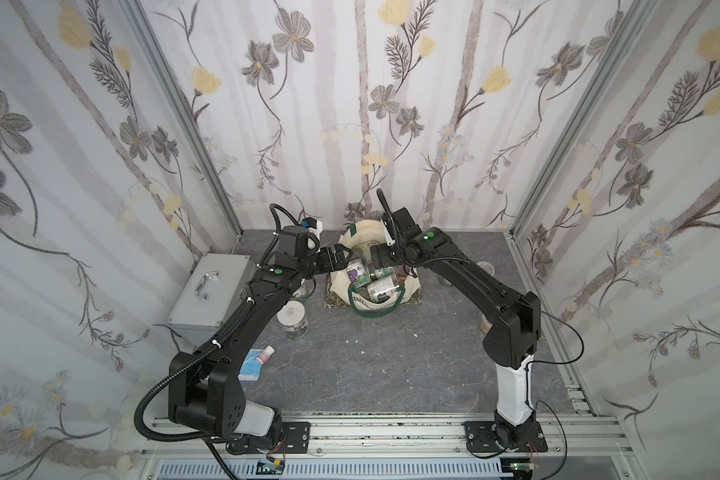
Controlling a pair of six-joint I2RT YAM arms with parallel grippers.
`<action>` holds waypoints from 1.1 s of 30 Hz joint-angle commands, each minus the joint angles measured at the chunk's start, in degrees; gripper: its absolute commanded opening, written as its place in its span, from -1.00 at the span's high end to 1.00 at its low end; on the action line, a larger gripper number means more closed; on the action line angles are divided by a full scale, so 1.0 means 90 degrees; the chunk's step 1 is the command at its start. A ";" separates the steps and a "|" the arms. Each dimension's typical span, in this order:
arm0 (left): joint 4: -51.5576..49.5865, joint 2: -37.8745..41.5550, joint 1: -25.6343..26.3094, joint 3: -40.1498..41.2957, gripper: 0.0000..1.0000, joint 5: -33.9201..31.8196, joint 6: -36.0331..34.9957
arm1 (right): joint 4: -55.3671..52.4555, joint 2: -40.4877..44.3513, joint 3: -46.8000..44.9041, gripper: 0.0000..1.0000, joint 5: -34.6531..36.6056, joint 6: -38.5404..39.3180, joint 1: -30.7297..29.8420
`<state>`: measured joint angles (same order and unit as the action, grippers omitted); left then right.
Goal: Take out the seed jars from the canvas bag
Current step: Adjust the canvas bag at the center of the board.
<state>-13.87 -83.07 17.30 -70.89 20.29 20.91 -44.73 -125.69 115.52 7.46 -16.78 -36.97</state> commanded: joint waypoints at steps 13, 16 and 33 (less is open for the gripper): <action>-0.0960 -0.0543 0.0125 -0.0556 -1.00 -0.0409 -0.0262 | 0.0114 -0.0849 0.0343 -0.57 -0.1133 -0.0385 0.0216; -0.0959 -0.0563 0.0122 -0.0561 -1.00 -0.0367 -0.0262 | 0.0117 -0.0847 0.0340 -0.55 -0.1322 -0.0375 0.0198; -0.0959 -0.0523 0.0121 -0.0578 -1.00 -0.0343 -0.0272 | 0.0314 -0.0499 0.0262 -0.53 -0.1859 -0.0177 -0.0404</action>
<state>-22.39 -88.09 18.39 -75.53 16.73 19.25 -44.18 -130.98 118.13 -8.47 -18.74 -40.47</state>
